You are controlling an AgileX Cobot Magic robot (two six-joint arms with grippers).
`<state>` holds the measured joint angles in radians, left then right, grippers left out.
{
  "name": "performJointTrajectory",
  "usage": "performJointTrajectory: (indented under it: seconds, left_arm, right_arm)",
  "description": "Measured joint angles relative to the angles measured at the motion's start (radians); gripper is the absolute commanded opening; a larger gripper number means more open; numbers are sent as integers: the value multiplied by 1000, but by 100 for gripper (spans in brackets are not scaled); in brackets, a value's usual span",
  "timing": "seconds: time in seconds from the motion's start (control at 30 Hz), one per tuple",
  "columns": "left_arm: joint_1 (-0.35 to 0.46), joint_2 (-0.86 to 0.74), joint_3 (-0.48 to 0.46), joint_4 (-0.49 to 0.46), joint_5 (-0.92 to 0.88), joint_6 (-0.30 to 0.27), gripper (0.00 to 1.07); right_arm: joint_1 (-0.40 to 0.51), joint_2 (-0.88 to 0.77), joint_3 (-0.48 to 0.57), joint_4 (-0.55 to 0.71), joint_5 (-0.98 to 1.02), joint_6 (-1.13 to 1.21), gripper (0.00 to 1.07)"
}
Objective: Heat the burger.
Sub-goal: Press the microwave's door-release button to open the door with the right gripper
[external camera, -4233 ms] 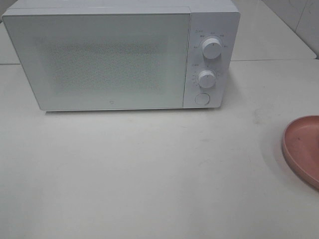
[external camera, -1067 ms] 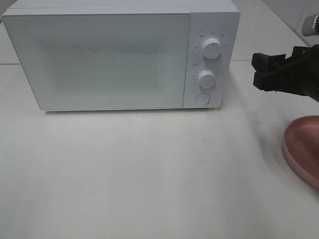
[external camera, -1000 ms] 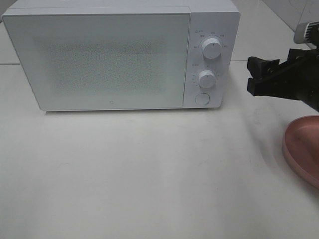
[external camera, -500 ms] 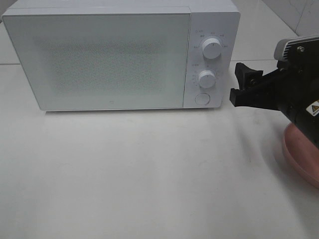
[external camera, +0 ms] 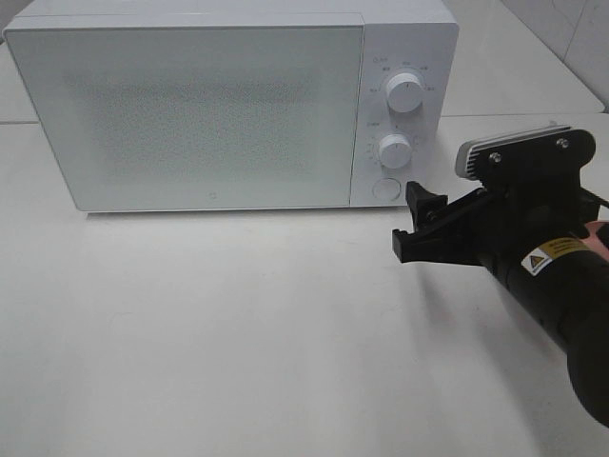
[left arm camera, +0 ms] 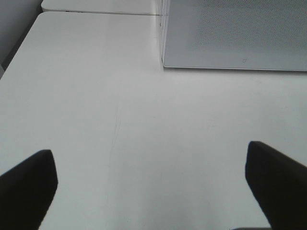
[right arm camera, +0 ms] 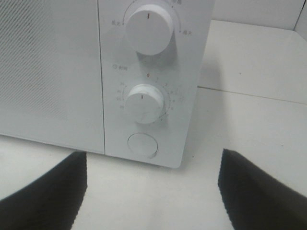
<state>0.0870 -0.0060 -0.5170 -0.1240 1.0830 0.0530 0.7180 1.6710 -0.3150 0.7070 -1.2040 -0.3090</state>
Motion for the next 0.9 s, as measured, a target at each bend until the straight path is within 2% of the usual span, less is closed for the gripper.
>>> performJointTrajectory:
  seconds: [0.13, 0.47, 0.9]
  left_arm:
    - [0, 0, 0, 0, 0, 0, 100]
    - [0, 0, 0, 0, 0, 0, 100]
    - [0, 0, 0, 0, 0, 0, 100]
  right_arm:
    - [41, 39, 0, 37, 1, 1, 75]
    - [47, 39, 4, 44, 0, 48, 75]
    - [47, 39, 4, 44, 0, 381, 75]
